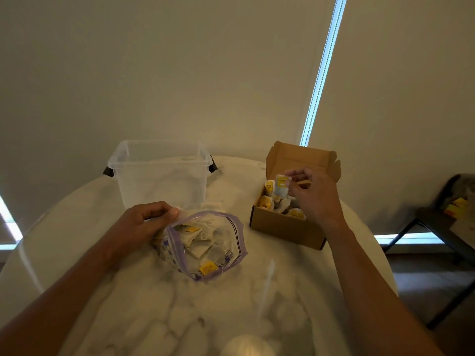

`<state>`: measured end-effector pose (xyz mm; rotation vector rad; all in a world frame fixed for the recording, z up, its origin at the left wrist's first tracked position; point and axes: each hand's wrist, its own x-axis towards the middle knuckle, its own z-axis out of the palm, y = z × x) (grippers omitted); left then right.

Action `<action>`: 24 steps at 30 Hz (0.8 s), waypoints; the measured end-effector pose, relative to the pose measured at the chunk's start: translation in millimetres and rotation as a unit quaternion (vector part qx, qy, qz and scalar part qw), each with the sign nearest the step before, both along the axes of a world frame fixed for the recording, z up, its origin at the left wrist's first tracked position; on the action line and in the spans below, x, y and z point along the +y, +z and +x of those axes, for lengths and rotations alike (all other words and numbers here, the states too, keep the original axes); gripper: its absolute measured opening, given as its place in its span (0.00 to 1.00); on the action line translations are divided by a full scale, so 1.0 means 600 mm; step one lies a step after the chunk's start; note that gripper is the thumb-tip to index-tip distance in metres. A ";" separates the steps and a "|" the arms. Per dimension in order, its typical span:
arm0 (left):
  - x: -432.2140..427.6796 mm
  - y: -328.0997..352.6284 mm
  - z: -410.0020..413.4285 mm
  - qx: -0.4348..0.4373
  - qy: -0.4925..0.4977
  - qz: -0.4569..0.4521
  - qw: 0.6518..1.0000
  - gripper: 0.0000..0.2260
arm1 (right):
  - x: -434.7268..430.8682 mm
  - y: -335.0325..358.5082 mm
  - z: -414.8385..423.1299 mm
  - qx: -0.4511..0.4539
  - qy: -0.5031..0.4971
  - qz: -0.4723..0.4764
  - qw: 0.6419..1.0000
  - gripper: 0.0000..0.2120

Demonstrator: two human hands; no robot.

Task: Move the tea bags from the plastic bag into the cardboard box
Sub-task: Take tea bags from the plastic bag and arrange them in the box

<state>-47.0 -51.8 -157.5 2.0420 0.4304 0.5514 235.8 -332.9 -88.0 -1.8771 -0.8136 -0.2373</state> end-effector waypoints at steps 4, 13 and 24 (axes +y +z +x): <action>-0.002 0.000 -0.001 -0.007 0.001 -0.006 1.000 0.16 | 0.038 0.008 0.008 0.003 0.001 -0.016 1.000 0.07; -0.003 0.002 -0.002 -0.002 -0.001 0.003 1.000 0.16 | 0.045 -0.015 0.028 -0.024 -0.039 -0.142 0.989 0.08; -0.012 0.012 -0.007 -0.012 0.019 0.016 1.000 0.08 | 0.018 0.011 -0.055 -0.076 0.031 -0.034 0.996 0.11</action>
